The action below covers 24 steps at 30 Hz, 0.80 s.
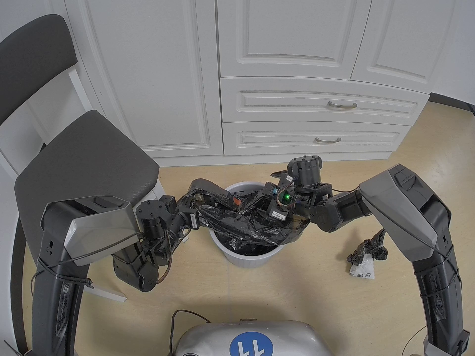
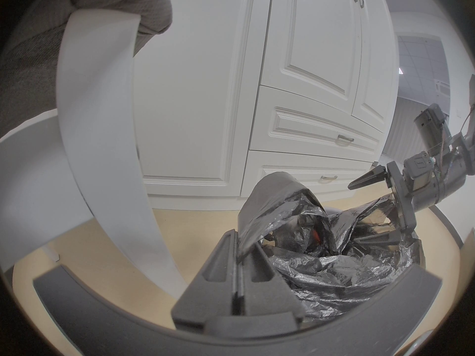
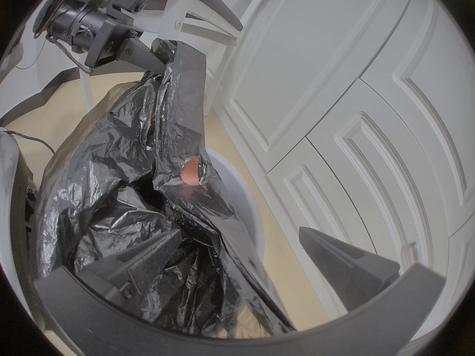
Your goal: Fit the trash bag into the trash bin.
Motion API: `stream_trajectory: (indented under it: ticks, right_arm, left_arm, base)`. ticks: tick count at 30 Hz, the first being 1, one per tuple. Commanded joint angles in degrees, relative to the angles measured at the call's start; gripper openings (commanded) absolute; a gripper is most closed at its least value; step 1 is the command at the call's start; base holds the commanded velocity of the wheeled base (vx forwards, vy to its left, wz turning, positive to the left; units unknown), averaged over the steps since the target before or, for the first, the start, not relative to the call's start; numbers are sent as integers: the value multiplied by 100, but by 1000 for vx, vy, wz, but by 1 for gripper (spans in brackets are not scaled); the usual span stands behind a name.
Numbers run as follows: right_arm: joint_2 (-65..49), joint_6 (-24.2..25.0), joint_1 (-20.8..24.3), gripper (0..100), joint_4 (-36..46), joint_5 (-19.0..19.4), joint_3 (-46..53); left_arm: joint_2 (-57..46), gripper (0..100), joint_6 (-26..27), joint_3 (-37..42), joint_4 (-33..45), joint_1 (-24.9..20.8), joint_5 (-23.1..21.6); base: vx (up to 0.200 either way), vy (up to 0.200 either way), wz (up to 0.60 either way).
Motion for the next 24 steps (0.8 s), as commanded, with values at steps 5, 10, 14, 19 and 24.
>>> stream_trajectory:
  ticks: [5,10,14,19,24]
  right_arm:
    - [236,-4,9,0,17,-11,-353]
    - [271,49,-9,0,17,-20,-608]
    - [280,75,-53,0,8,-20,-775]
    - [315,207,-158,0,-36,-29,-977]
    - [465,251,-290,0,-71,-38,-1144]
  left_arm:
    - [17,0,-1,-2,-2,-4,4]
    - [25,0,-1,-2,-2,-4,4]
    - [34,0,-1,-38,-2,-4,4]
    - [61,0,-19,-134,-2,-4,12]
    - [113,0,-124,-319,-2,-22,109]
  base:
    - [0,0,0]
    - [0,0,0]
    - [0,0,0]
    - [0,0,0]
    - [0,0,0]
